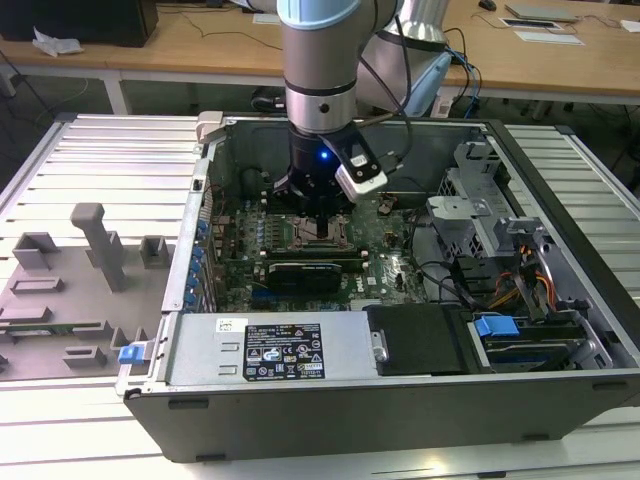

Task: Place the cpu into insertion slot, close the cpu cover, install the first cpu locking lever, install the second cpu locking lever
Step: 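Install the second cpu locking lever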

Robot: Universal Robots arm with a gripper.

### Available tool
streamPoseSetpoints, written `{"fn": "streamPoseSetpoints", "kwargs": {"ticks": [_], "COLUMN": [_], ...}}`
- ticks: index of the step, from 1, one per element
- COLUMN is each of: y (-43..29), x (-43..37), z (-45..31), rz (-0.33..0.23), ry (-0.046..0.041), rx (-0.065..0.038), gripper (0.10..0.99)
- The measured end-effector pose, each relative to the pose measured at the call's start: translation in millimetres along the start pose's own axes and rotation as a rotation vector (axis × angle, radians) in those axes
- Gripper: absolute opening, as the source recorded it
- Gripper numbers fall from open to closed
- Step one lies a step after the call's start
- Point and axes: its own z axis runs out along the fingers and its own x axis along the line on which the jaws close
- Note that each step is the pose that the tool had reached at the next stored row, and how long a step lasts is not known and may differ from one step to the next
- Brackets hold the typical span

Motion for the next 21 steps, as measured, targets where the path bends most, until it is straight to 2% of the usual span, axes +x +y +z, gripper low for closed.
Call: {"fn": "streamPoseSetpoints", "kwargs": {"ticks": [3,6,7,11,12,21], "y": [-4.0,-6.4,-7.5,-12.6,-15.5,-30.5], "x": [0.7,6.0,9.2,15.2,17.4,29.4], "z": [-0.5,0.6,1.3,2.6,3.4,8.5], "rz": [0.000,0.001,0.002,0.005,0.006,0.011], "ry": [-0.0001,-0.0004,-0.0006,-0.0013,-0.0015,-0.0027], "rx": [0.000,-0.018,-0.029,-0.061,-0.073,-0.132], "gripper": [0.106,0.106,0.106,0.106,0.106,0.106]}}
